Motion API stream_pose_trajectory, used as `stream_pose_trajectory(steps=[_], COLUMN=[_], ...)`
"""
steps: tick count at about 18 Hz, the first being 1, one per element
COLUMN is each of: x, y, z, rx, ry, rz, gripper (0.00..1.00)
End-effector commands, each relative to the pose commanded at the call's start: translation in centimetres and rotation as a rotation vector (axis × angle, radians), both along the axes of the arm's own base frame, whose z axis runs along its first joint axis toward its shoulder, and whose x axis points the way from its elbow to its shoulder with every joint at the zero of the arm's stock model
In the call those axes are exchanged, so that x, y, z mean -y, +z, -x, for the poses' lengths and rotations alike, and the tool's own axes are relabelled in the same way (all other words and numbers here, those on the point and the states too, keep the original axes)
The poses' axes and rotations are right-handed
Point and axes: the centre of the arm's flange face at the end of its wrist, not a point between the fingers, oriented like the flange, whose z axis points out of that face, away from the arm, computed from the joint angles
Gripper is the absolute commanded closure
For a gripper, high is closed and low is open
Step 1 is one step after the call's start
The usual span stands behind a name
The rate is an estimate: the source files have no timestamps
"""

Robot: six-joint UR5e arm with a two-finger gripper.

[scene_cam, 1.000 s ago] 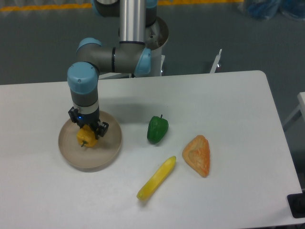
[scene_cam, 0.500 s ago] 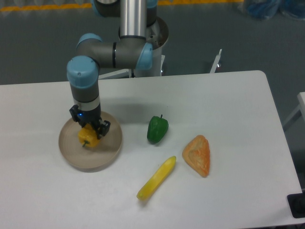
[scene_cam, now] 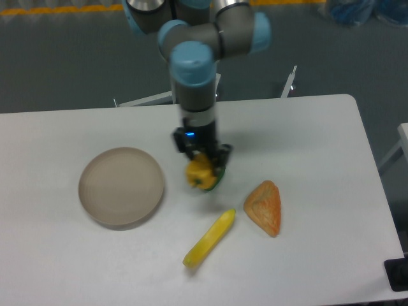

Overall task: Pick up the yellow pepper from the plate
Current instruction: 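Lift the yellow pepper off the plate and carry it toward the bread slice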

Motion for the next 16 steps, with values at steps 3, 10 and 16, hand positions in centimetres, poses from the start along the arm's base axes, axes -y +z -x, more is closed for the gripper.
stream_pose_trajectory(steps=[3,10,16], x=[0.3,-1.3,-1.1], y=[1.9,3.8,4.1], z=[2.3,4.1,4.6], rx=[-0.039,-0.078,-0.080], ry=[-0.030,-0.023,-0.015], rz=[-0.015,-0.035,-0.043], gripper=[0.56,0.56,0.56])
